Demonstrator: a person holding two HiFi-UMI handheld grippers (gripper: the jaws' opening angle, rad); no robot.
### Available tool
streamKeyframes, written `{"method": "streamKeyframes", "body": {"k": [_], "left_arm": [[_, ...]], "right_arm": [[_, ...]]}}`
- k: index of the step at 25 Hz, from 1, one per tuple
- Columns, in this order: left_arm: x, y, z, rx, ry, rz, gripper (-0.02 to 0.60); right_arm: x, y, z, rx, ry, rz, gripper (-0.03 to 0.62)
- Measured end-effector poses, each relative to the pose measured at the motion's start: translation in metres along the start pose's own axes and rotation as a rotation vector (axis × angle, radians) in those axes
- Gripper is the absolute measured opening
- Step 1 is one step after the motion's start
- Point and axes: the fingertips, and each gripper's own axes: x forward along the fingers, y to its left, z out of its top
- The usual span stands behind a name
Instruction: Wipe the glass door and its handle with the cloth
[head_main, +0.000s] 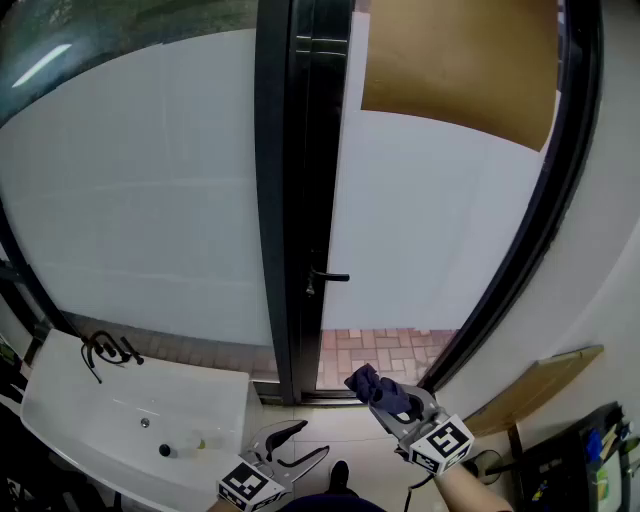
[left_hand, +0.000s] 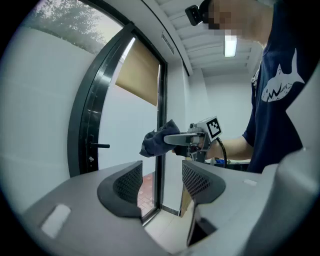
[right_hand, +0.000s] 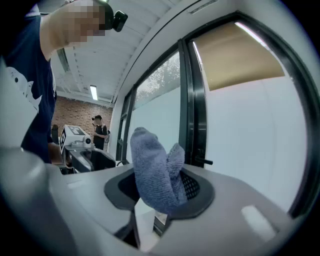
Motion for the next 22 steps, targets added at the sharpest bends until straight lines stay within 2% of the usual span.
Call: {"method": "streamKeyframes", "body": {"k": [6, 9, 15, 22], "left_arm": [[0.03, 0.029, 0.015, 0.059, 0.003, 0.003, 0.245], [0.05, 0.044, 0.025, 0.066, -0.003, 0.008, 0.245], [0.09, 0.076, 0.035, 0.061, -0.001, 0.031, 0.239], [0.125, 0.107, 0.04, 0.044, 0.012, 0.081, 0.239]], "right_arm": [[0.045, -0.053, 0.036, -0.138, -0.019, 0.007, 0.135], [0.078, -0.083, 0.054, -0.223, 0.016, 0.006, 0.135], [0.151, -0.144, 0.101, -0.521, -0.006, -0.01, 0.135], [0.244, -0.184, 0.13, -0.9, 0.016, -0.016, 0.135]]}}
